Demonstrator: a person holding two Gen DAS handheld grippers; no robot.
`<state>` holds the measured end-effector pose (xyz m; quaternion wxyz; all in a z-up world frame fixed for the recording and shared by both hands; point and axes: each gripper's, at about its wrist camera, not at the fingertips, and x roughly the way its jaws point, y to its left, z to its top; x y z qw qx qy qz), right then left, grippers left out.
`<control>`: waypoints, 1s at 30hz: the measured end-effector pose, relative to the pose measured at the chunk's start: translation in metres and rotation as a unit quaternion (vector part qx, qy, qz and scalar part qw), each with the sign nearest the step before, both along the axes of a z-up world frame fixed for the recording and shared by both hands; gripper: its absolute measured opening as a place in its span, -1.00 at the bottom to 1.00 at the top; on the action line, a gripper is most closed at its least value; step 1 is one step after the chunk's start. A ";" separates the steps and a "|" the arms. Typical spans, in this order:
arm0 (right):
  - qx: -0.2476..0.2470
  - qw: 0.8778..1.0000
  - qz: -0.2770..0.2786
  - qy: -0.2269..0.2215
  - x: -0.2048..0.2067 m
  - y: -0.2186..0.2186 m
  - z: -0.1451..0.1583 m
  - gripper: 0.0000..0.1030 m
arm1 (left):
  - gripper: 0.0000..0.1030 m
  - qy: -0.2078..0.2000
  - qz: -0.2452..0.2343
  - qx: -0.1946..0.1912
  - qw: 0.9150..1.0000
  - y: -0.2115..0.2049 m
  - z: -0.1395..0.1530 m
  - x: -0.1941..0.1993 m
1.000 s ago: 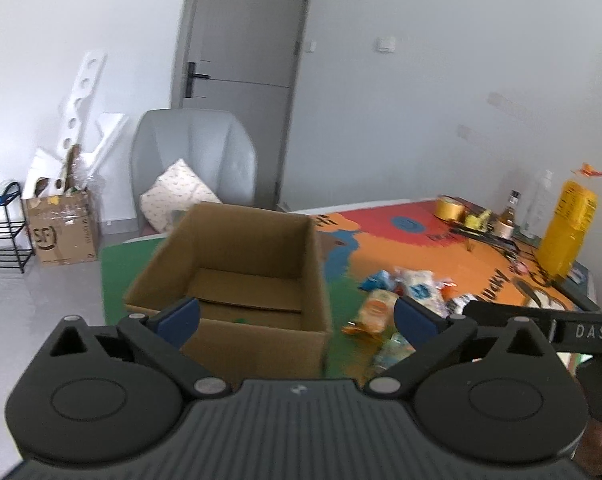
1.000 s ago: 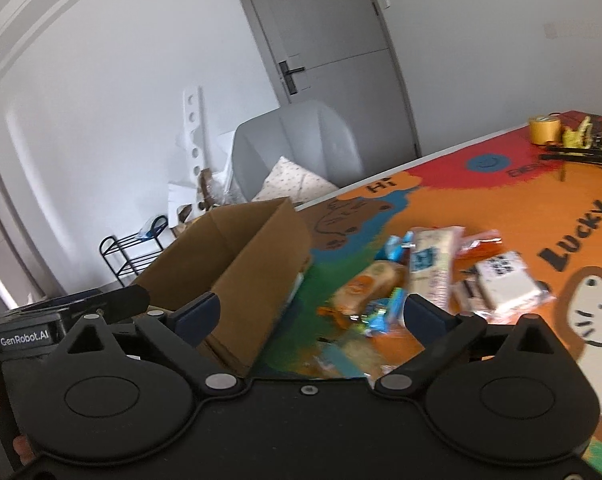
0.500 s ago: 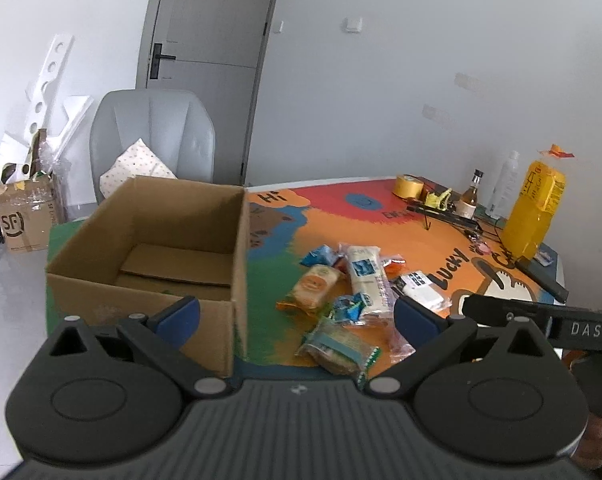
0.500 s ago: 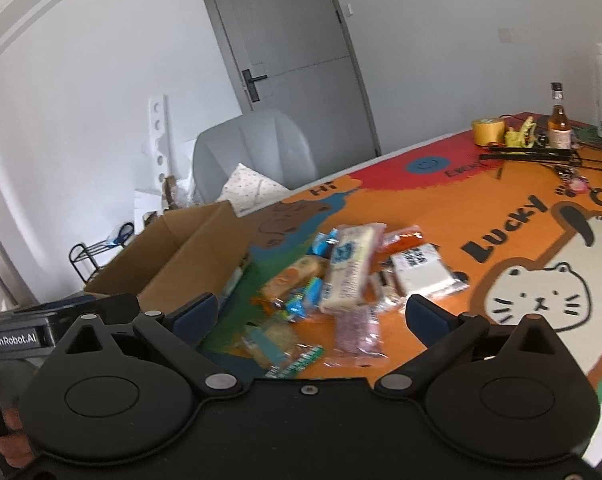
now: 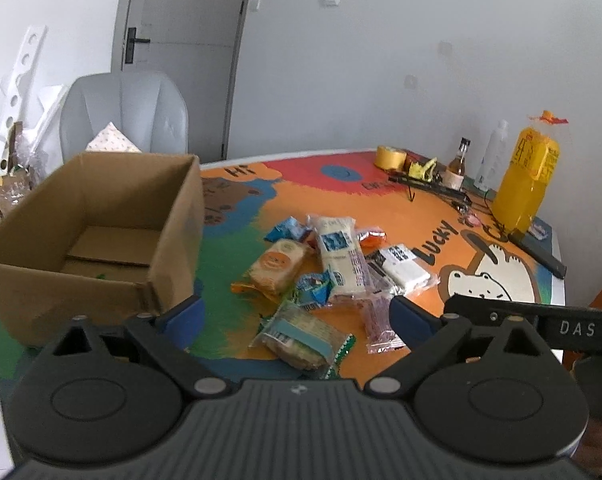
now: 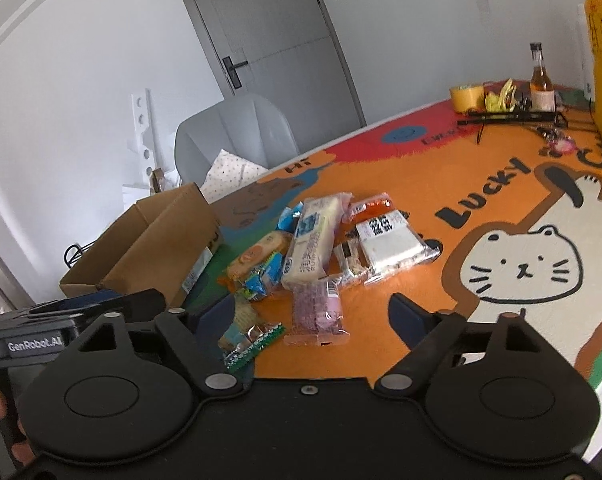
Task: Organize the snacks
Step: 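Return both grippers to the snack pile, then grasp the pastry pack with the left gripper while the right grasps the pink pack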
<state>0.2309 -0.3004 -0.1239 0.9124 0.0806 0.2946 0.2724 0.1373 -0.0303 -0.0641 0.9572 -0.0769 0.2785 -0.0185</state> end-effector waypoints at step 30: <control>-0.002 0.998 0.007 0.058 0.050 0.016 -0.036 0.42 | 0.64 0.072 -0.057 0.020 0.996 -0.008 -0.064 0.065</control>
